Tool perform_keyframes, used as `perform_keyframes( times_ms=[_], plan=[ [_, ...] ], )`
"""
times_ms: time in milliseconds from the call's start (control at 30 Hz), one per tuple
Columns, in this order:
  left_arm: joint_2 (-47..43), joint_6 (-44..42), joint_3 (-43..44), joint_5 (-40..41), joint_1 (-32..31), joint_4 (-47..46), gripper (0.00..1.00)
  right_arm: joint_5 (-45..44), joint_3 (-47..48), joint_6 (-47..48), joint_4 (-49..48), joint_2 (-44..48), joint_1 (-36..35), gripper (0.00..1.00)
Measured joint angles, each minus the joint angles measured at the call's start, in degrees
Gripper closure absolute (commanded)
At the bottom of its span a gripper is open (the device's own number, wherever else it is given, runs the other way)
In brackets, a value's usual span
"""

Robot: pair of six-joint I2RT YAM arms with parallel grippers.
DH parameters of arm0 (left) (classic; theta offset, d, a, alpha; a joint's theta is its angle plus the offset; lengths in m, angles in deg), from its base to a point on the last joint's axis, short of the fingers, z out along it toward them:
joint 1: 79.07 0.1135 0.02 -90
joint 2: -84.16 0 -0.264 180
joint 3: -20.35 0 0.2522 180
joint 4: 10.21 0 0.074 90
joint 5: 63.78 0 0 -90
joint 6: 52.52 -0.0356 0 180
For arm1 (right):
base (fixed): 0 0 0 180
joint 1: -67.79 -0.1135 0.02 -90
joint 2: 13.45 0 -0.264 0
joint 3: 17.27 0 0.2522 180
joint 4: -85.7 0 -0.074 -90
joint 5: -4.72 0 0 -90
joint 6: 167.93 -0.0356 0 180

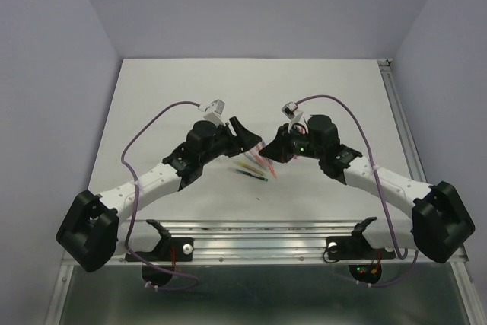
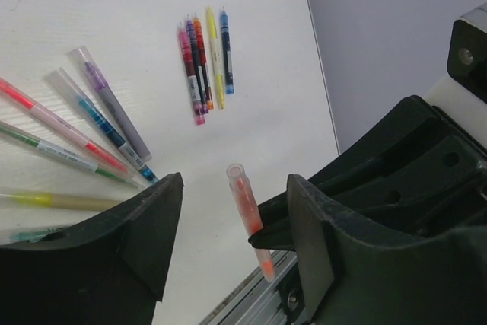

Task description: Open the pen caps

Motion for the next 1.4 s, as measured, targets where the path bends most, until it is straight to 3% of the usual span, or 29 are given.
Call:
perform_keyframes(
  times_ms=[100, 333, 633, 867, 1000, 1133, 1400],
  plan=[
    [0.1, 0.4, 0.0, 0.0, -0.3, -0.2, 0.49, 0.8, 0.0, -0.9, -0.7, 0.0, 0.0, 0.99],
    [0.1, 1.3, -0.1, 0.0, -0.8, -1.3, 1.0, 1.0, 0.0, -1.9, -2.0, -1.2, -0.4, 0.99],
    [-0.5, 3.5, -2.0, 2.8, -1.0, -1.2, 1.0, 2.8, -0.1, -3.4, -3.0, -3.7, -0.8, 0.99],
    [-2.2, 4.5, -0.8, 4.7, -1.3, 7.4, 1.0, -1.4, -7.8, -8.5, -12.4, -2.3, -4.3, 0.99],
    [-2.1, 4.3, 2.7, 10.1, 5.3, 6.0, 1.0, 1.8, -14.9, -12.8, -9.6, 1.2, -11.6, 0.99],
    [-2.4, 4.3, 4.2, 11.9, 10.6, 3.0, 1.0, 2.6, -16.0, -14.4, -6.0, 5.0, -13.3, 0.99],
    [-1.7, 1.2, 4.2, 11.5, 12.3, 7.8, 0.95, -6.1, -14.8, -14.9, -1.4, 8.7, -13.0, 0.99]
  ],
)
